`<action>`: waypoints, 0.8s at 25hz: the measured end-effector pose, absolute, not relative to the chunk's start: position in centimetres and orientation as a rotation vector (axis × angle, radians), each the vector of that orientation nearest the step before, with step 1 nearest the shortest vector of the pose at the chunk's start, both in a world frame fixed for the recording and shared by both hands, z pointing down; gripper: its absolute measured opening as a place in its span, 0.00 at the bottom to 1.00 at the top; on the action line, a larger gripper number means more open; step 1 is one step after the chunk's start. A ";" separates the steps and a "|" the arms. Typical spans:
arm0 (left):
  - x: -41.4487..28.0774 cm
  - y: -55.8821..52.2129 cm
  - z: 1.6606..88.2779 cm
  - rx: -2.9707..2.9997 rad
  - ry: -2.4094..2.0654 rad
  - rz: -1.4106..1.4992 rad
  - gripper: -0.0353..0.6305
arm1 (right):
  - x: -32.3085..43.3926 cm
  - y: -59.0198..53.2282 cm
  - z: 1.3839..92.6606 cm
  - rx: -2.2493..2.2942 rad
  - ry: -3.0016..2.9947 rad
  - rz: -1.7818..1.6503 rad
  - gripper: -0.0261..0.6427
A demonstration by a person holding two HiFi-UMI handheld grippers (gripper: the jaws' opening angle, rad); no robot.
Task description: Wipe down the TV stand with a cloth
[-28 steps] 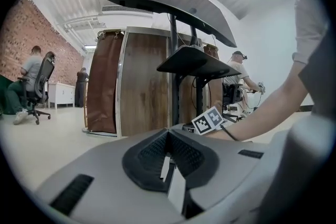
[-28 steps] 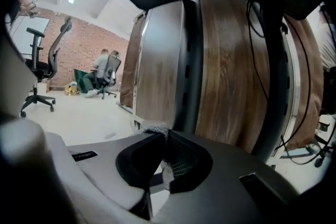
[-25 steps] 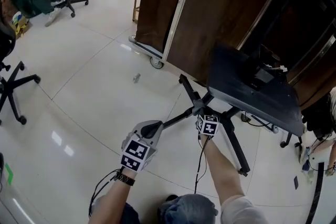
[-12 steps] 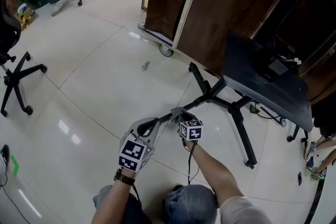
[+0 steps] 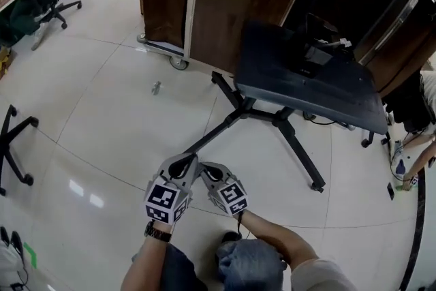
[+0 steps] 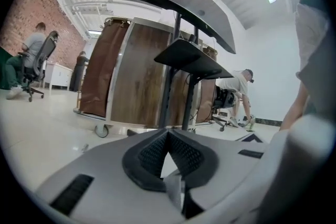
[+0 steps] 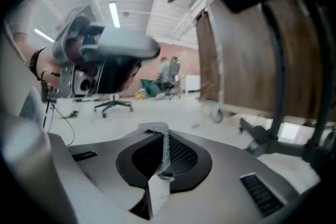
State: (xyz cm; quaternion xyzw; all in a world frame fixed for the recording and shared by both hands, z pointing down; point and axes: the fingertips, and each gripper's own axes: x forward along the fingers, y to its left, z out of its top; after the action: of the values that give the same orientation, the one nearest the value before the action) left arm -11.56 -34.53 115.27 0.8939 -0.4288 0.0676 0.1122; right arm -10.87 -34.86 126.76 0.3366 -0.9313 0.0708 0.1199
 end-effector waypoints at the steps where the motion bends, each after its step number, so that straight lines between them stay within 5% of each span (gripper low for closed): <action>1: -9.2 -34.9 114.7 2.662 -1.207 0.189 0.09 | -7.1 -36.3 124.4 1.143 -2.697 0.121 0.04; 9: 6.4 -38.5 112.0 2.845 -0.994 0.182 0.09 | 22.0 -46.0 113.2 1.928 -2.281 -0.231 0.04; 14: 11.5 -40.2 113.5 2.878 -0.925 0.237 0.09 | 30.3 -52.1 110.1 2.055 -2.144 -0.292 0.05; 20: 12.2 -41.0 116.0 2.819 -0.940 0.249 0.09 | 34.4 -56.4 118.9 1.971 -1.973 -0.088 0.05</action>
State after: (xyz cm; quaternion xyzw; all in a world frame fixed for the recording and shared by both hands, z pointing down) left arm 12.24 -40.99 116.01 0.9423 -0.3141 0.0834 0.0799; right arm 34.39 -56.44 118.90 0.6956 -0.6961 -0.0310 0.1749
